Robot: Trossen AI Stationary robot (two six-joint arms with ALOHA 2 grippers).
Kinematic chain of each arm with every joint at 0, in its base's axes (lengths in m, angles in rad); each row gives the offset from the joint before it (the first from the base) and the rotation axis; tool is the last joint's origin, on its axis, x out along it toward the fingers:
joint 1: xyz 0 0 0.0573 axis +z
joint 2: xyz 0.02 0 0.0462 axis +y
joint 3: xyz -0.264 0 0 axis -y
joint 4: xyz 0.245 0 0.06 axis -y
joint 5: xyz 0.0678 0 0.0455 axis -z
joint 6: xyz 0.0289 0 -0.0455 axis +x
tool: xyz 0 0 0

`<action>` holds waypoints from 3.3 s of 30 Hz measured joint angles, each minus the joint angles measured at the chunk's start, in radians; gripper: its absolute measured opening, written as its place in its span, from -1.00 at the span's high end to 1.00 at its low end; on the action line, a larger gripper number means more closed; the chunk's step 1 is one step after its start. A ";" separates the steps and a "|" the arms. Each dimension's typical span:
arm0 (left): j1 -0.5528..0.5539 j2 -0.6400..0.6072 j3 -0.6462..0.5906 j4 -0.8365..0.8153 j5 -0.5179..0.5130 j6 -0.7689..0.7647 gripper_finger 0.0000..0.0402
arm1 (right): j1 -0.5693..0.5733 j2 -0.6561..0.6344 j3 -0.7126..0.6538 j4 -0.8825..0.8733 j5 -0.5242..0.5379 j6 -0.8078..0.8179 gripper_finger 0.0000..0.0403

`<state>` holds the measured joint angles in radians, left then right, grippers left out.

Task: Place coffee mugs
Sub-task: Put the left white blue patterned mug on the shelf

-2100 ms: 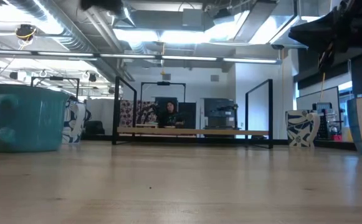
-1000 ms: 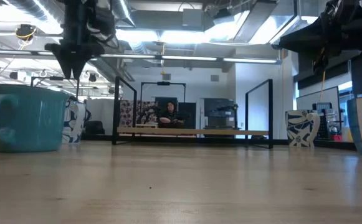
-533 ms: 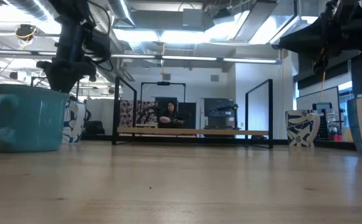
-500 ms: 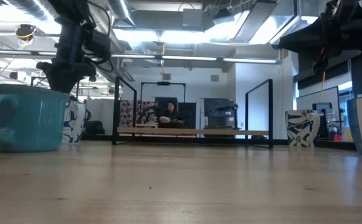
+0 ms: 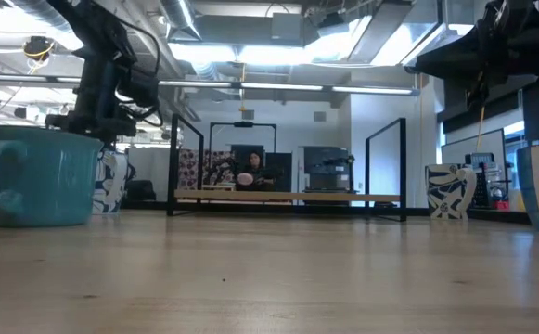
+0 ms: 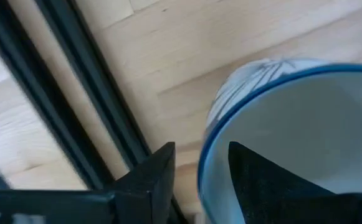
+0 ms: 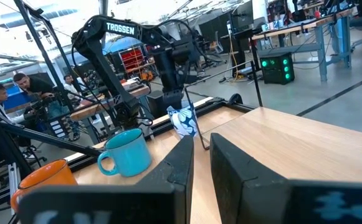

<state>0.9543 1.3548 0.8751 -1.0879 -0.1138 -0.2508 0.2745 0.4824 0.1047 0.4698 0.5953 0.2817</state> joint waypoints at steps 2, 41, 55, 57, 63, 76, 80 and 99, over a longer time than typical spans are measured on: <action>0.002 0.000 -0.008 0.013 0.001 0.000 0.41 | 0.000 0.000 0.000 0.000 0.000 -0.001 0.80; -0.430 -0.089 0.745 -0.022 0.151 0.177 0.90 | 0.000 0.000 0.000 0.001 0.023 -0.002 0.80; -0.337 0.340 1.105 -0.107 0.151 0.413 0.90 | 0.000 0.017 0.000 -0.010 0.042 0.045 0.80; -0.307 0.407 1.176 -0.146 0.144 0.441 0.90 | 0.000 0.028 0.000 -0.038 0.043 0.082 0.80; -0.253 0.562 1.259 -0.171 0.077 0.491 0.90 | 0.000 0.071 0.000 -0.055 0.045 0.135 0.80; -0.205 0.750 1.259 -0.257 0.006 0.570 0.90 | 0.000 0.126 0.000 -0.047 0.045 0.180 0.80; -0.194 0.788 1.259 -0.256 0.005 0.600 0.89 | 0.000 0.126 0.000 -0.051 0.045 0.186 0.80; -0.149 0.811 1.213 -0.253 0.021 0.625 0.89 | 0.000 0.126 0.000 -0.053 0.045 0.187 0.80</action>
<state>0.8051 2.1662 2.0876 -1.3406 -0.0926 0.3742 0.2741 0.6079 0.1051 0.4168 0.6399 0.4684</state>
